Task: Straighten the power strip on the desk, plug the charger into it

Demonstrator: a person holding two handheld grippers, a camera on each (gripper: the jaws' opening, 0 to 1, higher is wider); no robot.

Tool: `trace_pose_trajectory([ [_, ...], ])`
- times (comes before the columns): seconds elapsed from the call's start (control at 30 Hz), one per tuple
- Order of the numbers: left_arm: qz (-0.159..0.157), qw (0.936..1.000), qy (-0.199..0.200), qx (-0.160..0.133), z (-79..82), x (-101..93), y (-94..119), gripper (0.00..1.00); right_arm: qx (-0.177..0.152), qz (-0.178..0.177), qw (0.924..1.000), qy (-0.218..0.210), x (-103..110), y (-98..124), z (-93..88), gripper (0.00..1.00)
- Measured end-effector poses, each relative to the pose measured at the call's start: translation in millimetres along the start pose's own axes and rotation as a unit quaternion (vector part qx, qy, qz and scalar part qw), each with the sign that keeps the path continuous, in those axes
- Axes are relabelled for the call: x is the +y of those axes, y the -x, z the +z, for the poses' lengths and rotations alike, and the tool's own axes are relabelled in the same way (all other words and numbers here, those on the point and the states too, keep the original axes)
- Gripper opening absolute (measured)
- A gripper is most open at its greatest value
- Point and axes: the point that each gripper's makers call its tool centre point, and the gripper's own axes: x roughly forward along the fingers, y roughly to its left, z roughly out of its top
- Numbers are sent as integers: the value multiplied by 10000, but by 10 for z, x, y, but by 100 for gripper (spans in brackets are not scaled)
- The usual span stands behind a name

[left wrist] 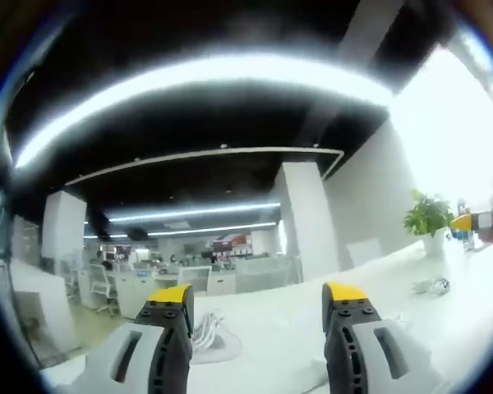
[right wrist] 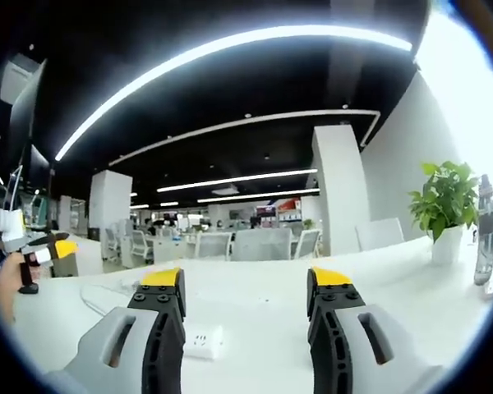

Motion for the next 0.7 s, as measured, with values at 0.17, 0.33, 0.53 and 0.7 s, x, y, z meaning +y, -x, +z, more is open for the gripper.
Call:
trace_pose_trajectory([
  [0.17,128,9996,-159,190,-90,40,-17,65,148,-185,9996,171,-27,8,-34,60],
  [0.33,151,9997,-84,150,-74,56,2,65,83,-280,9993,239,-46,32,3,60],
  [0.53,156,9997,61,204,-90,77,18,65,158,-384,9989,221,-107,70,21,61],
  [0.7,197,9997,45,143,-62,92,38,65,51,-481,9986,207,-139,107,27,61],
])
